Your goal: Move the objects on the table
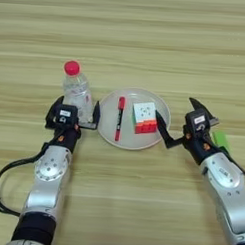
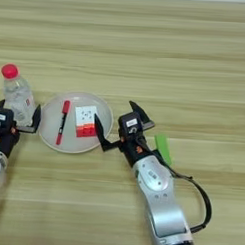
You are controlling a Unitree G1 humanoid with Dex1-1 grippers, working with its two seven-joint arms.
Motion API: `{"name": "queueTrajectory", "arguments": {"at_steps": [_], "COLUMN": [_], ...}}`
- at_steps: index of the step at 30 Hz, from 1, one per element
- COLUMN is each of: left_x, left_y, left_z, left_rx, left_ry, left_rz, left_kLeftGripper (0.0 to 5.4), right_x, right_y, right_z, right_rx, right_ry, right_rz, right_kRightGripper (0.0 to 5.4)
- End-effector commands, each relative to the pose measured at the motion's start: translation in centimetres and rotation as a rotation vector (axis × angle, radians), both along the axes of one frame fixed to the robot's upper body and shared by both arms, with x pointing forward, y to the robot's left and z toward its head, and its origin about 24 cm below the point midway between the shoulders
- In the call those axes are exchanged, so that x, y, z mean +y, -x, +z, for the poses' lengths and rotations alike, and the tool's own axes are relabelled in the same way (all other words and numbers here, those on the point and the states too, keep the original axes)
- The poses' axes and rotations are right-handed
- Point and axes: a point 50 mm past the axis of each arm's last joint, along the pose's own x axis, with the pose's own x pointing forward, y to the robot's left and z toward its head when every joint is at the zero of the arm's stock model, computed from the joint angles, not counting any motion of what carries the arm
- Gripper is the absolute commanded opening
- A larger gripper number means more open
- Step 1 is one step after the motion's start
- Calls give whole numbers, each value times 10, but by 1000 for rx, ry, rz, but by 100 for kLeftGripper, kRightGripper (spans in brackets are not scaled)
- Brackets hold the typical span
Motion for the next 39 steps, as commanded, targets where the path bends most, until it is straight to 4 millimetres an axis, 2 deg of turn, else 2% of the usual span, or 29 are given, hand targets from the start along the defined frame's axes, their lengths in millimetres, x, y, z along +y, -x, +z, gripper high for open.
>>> {"name": "queueTrajectory", "arguments": {"at_steps": [1,13,25,34,39], "left_x": [-1,3,0,-2,-2], "left_y": [5,14,17,17,17], "left_z": [-1,-3,-2,-3,-3], "left_rx": [13,19,9,9,9], "left_ry": [-11,2,16,21,25], "left_rz": [2,36,37,38,38], "left_kLeftGripper": [540,540,540,540,540], "right_x": [3,14,35,43,43], "right_y": [-3,-2,-1,-7,-14], "right_z": [-1,0,2,4,-1], "right_rx": [20,50,70,66,86], "right_ry": [-1,-40,-67,-60,-33], "right_rz": [9,52,133,147,118], "right_kRightGripper": [537,537,537,537,537]}}
